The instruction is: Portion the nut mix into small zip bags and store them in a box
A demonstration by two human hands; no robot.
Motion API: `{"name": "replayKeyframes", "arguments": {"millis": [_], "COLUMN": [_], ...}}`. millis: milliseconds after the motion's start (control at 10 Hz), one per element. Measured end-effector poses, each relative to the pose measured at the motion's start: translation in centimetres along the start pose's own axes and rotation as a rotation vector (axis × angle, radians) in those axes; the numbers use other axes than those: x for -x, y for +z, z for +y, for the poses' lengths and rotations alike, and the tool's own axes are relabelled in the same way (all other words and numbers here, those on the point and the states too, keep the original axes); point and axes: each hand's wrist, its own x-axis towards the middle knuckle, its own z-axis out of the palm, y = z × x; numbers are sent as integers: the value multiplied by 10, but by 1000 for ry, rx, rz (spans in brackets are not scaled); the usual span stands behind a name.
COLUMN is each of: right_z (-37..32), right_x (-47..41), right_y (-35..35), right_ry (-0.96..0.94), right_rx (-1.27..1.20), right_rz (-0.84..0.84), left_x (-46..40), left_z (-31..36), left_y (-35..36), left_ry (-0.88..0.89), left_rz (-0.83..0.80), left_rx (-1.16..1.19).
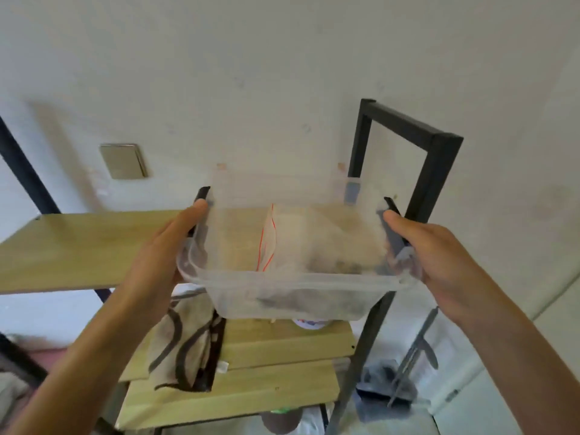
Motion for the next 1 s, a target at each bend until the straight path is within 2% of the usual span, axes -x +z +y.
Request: {"name": "replayKeyframes", "arguments": {"millis": [100,200,400,700,800,900,1000], "right_z": [-8,-16,-6,1,-6,-13,-18], "right_x": [-38,-88,-165,-204,-191,-167,-130], "right_y": [5,13,37,44,43,37,25], "right_ry": [-44,-83,-20,9,-43,-290,-468], "right_rx": [14,21,22,76,136,274,298], "right_rz": [90,84,102,124,108,215,224], "left_x": [-34,-68,-126,-167,-166,-155,-136], "left_z": [8,4,-18,-32,-27,-24,-35], "left_y": [7,9,7,3,-1,-4,-6], "left_ry": [-30,-79,-178,-256,-264,-264,-197], "left_rz": [10,90,130,106,76,100,272], "left_rx": [-24,-4,70,30,-28,-79,-54]}}
